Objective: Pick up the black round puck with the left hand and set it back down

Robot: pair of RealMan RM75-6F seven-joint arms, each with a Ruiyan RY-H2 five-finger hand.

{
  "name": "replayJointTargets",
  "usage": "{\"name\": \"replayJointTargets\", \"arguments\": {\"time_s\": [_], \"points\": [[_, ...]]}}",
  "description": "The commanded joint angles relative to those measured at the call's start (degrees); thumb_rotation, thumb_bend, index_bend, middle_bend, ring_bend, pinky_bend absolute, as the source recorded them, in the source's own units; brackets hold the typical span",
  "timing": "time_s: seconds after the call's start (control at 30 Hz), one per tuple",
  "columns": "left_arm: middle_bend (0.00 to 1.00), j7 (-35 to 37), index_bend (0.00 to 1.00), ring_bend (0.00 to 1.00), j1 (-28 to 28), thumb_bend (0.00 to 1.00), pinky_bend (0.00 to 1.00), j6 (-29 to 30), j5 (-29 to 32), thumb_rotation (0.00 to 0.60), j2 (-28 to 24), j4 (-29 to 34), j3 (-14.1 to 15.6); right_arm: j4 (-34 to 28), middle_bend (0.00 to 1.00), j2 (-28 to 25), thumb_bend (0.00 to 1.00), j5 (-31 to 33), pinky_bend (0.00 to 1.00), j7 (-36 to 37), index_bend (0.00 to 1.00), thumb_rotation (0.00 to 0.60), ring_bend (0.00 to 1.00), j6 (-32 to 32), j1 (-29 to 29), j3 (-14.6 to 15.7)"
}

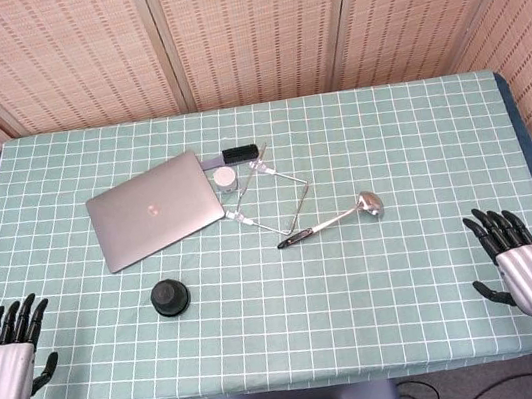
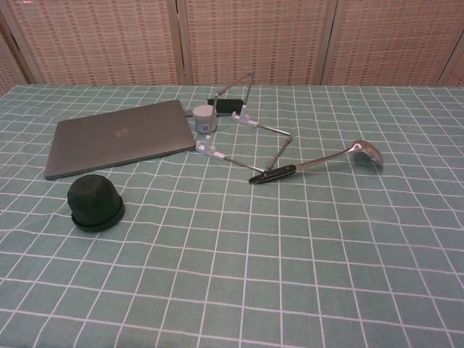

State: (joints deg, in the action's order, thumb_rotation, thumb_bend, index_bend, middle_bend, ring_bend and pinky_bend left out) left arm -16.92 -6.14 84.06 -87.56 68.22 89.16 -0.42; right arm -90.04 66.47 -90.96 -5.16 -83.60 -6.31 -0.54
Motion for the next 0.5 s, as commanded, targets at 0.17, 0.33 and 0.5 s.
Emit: {"name": "replayJointTargets", "arguments": {"time_s": [0.17, 0.33, 0.5], "points": [[0.00, 0.33, 0.00, 0.00, -3.13, 0.34, 0.06, -4.00, -3.41, 0.600, 0.48, 0.39, 1.02, -0.72, 0.00, -0.65, 0.12, -1.33, 0.00, 0.18, 0.00, 0.600, 0.00, -0.52, 0.39, 0.83], [0.00, -0.96, 0.00, 0.00, -5.37, 0.34, 0.06, -6.68, -3.79, 0.600, -0.18, 1.86, 0.38, -0.66, 0.00, -0.70, 0.12, -1.35, 0.00, 0.45, 0.00, 0.600, 0.00, -0.60, 0.40, 0.77], [0.00, 1.21, 0.00, 0.00, -17.59, 0.34, 0.06, -25.92, 5.89, 0.600, -3.47, 11.00, -6.00, -0.60, 0.00, -0.71, 0.12, -1.32, 0.00, 0.71, 0.00, 0.600, 0.00, 0.73, -0.16, 0.96]]}}
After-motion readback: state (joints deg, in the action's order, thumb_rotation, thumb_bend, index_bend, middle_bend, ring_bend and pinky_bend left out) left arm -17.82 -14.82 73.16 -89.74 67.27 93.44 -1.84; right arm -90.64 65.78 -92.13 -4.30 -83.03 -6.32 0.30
